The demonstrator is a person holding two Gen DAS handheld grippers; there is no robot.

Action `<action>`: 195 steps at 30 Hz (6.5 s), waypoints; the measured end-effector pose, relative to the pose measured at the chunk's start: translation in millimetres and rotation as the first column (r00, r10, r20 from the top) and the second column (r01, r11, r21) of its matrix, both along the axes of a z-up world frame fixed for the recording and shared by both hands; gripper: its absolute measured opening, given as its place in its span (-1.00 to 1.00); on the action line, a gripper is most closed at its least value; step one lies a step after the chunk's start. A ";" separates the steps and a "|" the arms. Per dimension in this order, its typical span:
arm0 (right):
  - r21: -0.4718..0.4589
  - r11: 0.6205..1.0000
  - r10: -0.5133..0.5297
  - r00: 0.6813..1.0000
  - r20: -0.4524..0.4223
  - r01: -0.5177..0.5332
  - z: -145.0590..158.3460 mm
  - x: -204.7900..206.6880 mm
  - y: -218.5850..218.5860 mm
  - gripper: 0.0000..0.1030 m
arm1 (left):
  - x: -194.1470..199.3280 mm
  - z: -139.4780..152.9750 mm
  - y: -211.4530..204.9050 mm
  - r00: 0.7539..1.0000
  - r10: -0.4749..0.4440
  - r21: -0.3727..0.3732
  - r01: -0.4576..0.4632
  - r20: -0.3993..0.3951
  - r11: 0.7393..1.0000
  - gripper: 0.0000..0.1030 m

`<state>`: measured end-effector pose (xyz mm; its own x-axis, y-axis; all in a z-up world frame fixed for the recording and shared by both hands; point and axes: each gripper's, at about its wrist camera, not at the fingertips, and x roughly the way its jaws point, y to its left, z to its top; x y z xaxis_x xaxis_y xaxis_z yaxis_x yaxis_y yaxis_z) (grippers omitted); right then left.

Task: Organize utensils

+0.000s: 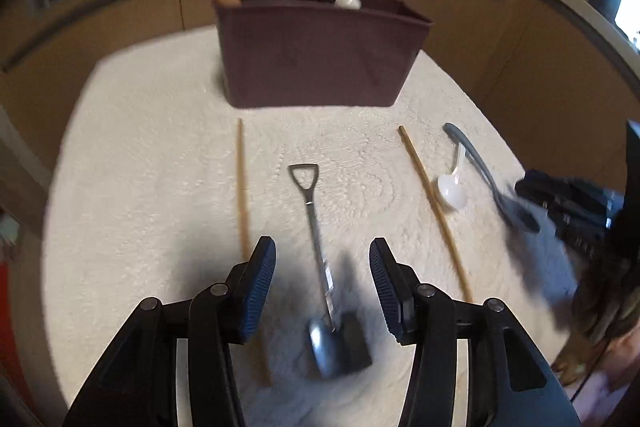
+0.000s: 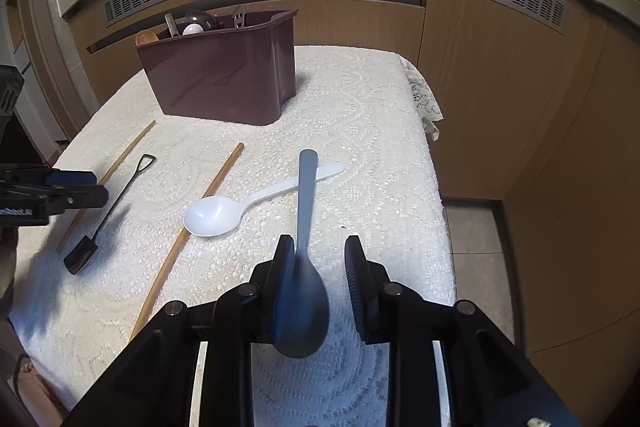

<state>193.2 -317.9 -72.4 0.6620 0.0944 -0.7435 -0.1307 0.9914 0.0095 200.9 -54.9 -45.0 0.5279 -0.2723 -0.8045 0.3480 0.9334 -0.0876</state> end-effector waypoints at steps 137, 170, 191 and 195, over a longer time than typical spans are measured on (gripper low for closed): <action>0.237 0.962 0.131 0.991 0.041 -0.137 33.4 38.7 56.1 -0.37 | 139.3 -22.1 68.2 0.856 0.497 0.138 -0.481 -0.140 0.866 -0.16; 0.497 0.729 0.246 0.857 0.452 -0.471 174.6 161.9 45.9 -0.37 | 136.7 188.1 25.7 0.788 0.278 -0.419 -0.028 0.549 0.908 -0.36; 0.565 0.739 0.254 0.928 0.272 -0.367 88.0 218.7 49.8 -0.06 | 190.3 99.4 27.1 0.823 0.296 -0.447 -0.058 0.485 0.892 -0.16; 0.531 0.778 0.232 0.938 0.256 -0.337 89.4 203.1 42.9 0.06 | 186.5 99.4 35.2 0.834 0.308 -0.447 -0.084 0.457 0.891 0.02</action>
<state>396.3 -275.0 17.0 0.6458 0.6616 -0.3812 -0.4574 0.7350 0.5006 387.4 -19.7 54.5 0.9016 -0.3493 -0.2553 0.2601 0.9091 -0.3253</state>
